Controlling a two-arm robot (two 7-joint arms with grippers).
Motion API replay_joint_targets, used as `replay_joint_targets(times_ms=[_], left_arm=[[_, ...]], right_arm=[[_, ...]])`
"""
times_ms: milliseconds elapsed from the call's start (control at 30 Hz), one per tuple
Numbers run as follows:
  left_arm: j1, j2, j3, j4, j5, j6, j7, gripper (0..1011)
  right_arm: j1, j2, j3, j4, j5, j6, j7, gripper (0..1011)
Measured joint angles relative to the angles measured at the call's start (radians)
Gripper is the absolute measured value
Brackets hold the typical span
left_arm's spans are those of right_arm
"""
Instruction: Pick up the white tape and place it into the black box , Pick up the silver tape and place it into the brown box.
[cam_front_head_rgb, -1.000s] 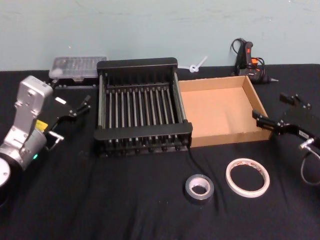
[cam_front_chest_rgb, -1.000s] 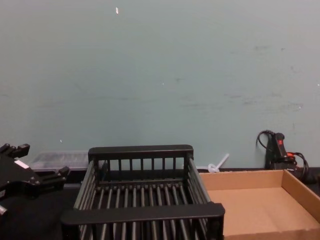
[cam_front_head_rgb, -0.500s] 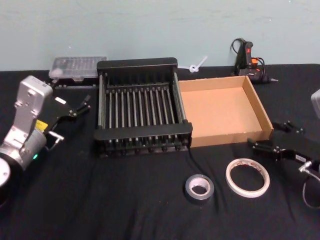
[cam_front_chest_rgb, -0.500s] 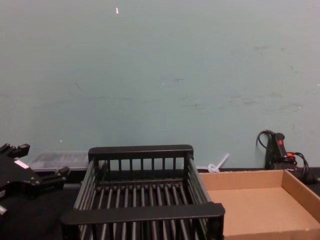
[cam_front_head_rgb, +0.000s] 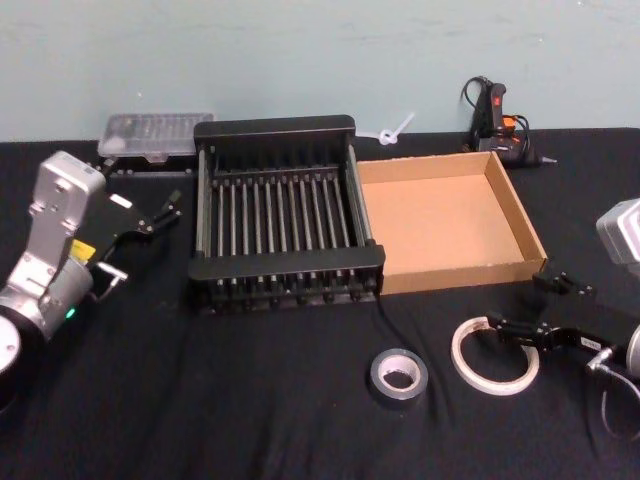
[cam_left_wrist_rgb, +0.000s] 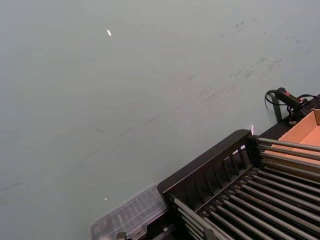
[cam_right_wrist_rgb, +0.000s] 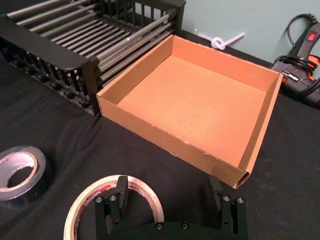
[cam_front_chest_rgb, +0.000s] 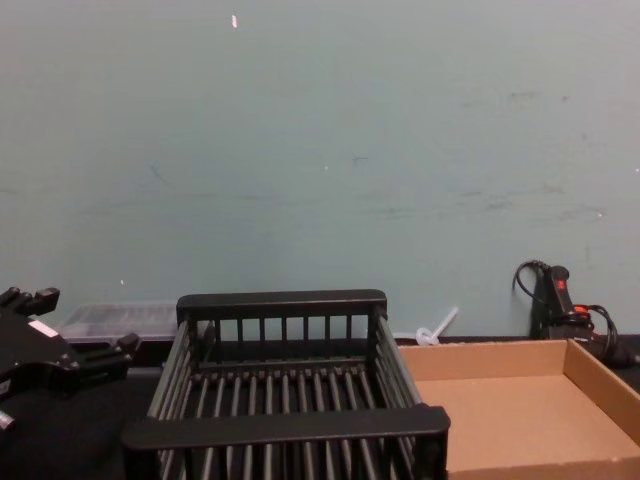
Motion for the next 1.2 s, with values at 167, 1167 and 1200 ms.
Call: replay_joint_targets(times_ms=[167, 1167, 1200], left_arm=[[0.000, 0.000, 0.000, 0.000, 0.000, 0.000, 0.000, 1001], [0.000, 0.000, 0.000, 0.000, 0.000, 0.000, 0.000, 1001], [0.000, 0.000, 0.000, 0.000, 0.000, 0.000, 0.000, 1001]], right_arm=[[0.003, -0.006, -0.002, 0.009, -0.014, 0.004, 0.012, 1003], [0.016, -0.016, -0.013, 0.042, -0.054, 0.038, 0.059, 1002], [0.016, -0.016, -0.013, 0.042, -0.054, 0.038, 0.059, 1002]])
